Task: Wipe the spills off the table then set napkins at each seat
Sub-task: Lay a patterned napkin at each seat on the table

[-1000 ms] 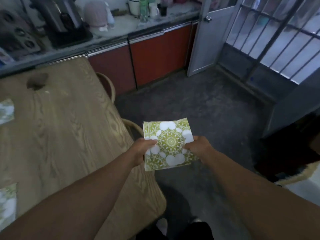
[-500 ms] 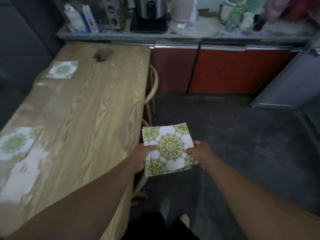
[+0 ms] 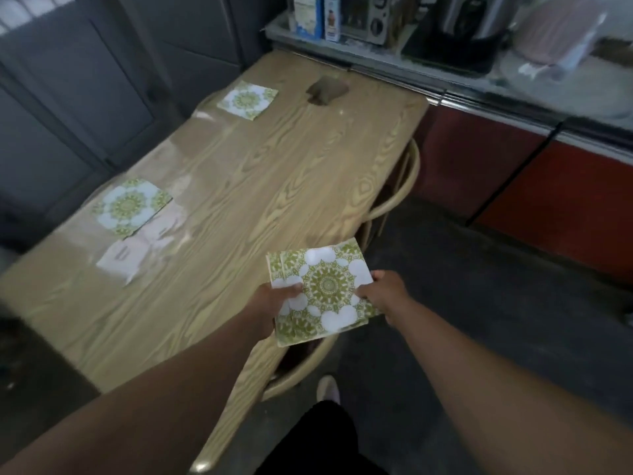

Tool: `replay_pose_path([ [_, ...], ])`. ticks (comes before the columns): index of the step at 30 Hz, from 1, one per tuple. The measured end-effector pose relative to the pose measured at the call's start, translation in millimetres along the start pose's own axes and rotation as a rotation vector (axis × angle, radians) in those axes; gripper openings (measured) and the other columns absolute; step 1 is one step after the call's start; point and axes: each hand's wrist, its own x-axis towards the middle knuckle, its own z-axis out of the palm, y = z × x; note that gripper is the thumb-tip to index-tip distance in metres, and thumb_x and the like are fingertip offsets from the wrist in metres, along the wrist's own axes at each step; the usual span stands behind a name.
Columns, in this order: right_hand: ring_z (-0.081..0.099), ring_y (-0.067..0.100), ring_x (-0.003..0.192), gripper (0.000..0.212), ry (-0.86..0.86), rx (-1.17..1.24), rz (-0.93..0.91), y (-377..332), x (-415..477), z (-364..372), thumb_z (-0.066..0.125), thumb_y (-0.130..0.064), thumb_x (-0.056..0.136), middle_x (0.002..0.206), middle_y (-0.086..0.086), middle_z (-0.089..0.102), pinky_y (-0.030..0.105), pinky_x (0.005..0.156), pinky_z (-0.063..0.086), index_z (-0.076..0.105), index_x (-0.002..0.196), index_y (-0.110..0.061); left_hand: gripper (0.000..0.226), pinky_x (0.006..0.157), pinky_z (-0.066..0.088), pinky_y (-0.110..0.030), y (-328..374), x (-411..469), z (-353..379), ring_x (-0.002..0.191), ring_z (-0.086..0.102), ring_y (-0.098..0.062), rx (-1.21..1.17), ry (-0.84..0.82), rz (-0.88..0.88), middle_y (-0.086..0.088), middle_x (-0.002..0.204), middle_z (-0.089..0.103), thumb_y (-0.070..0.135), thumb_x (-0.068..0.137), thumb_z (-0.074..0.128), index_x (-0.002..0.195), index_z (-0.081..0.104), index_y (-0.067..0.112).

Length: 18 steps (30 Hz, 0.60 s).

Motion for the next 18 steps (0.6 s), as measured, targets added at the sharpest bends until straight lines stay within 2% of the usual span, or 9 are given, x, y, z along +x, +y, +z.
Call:
replay_pose_path([
  [4, 0.066, 0.030, 0.099, 0.039, -0.052, -0.055, -0.031, -28.7, 31.6, 3.8, 0.067, 0.001, 0.081, 0.111, 0.015, 0.067, 0.041, 0.087, 0.056, 0.061, 0.120, -0.002, 0.027, 0.062, 0.059, -0.037, 15.2, 12.4, 2.2, 0.080, 0.073, -0.027, -0.056, 0.060, 0.023, -0.013, 0.094, 0.075, 0.009, 0.084, 0.069, 0.110, 0.067, 0.001],
  [8, 0.068, 0.028, 0.095, 0.036, -0.131, -0.156, -0.034, -50.1, 51.8, 16.0, 0.066, -0.002, 0.082, 0.108, 0.014, 0.069, 0.041, 0.086, 0.057, 0.064, 0.118, -0.004, 0.035, 0.087, 0.055, -0.053, 26.2, 20.0, -7.8, 0.096, 0.069, -0.037, -0.092, 0.194, 0.028, -0.021, 0.105, 0.071, 0.014, 0.077, 0.077, 0.107, 0.068, -0.001],
  [11, 0.069, 0.028, 0.091, 0.037, -0.208, -0.249, -0.069, -69.8, 73.9, 32.5, 0.066, -0.003, 0.078, 0.102, 0.014, 0.071, 0.039, 0.081, 0.058, 0.066, 0.115, -0.002, 0.044, 0.089, 0.053, -0.056, 30.7, 27.1, -18.7, 0.098, 0.069, -0.036, -0.151, 0.289, 0.040, -0.019, 0.103, 0.073, 0.020, 0.069, 0.084, 0.106, 0.070, 0.000],
  [13, 0.067, 0.026, 0.082, 0.034, -0.268, -0.330, -0.099, -85.0, 85.5, 44.3, 0.065, -0.002, 0.079, 0.099, 0.013, 0.070, 0.031, 0.069, 0.056, 0.065, 0.114, 0.000, 0.043, 0.075, 0.060, -0.043, 33.7, 26.5, -21.3, 0.089, 0.070, -0.032, -0.198, 0.385, 0.042, -0.017, 0.099, 0.073, 0.019, 0.070, 0.083, 0.106, 0.069, -0.001],
  [15, 0.064, 0.022, 0.073, 0.031, -0.321, -0.404, -0.117, -98.6, 95.7, 54.3, 0.064, -0.004, 0.083, 0.097, 0.013, 0.069, 0.027, 0.062, 0.052, 0.065, 0.114, -0.002, 0.038, 0.052, 0.055, -0.026, 35.1, 25.8, -23.7, 0.075, 0.069, -0.022, -0.265, 0.491, 0.042, -0.013, 0.091, 0.072, 0.013, 0.074, 0.080, 0.106, 0.067, -0.003],
  [16, 0.065, 0.022, 0.074, 0.030, -0.342, -0.436, -0.117, -103.1, 101.1, 58.7, 0.064, -0.005, 0.083, 0.098, 0.012, 0.069, 0.028, 0.065, 0.053, 0.065, 0.113, -0.002, 0.036, 0.046, 0.052, -0.022, 35.4, 24.9, -23.6, 0.068, 0.069, -0.018, -0.303, 0.531, 0.040, -0.012, 0.089, 0.071, 0.011, 0.075, 0.079, 0.106, 0.066, -0.003],
  [18, 0.068, 0.026, 0.088, 0.030, -0.404, -0.486, -0.119, -111.1, 114.1, 68.1, 0.067, -0.005, 0.083, 0.103, 0.014, 0.069, 0.033, 0.079, 0.056, 0.064, 0.112, 0.000, 0.032, 0.039, 0.047, -0.018, 34.2, 24.4, -21.0, 0.055, 0.067, -0.013, -0.368, 0.626, 0.047, -0.011, 0.087, 0.069, 0.008, 0.076, 0.077, 0.104, 0.065, -0.005],
])
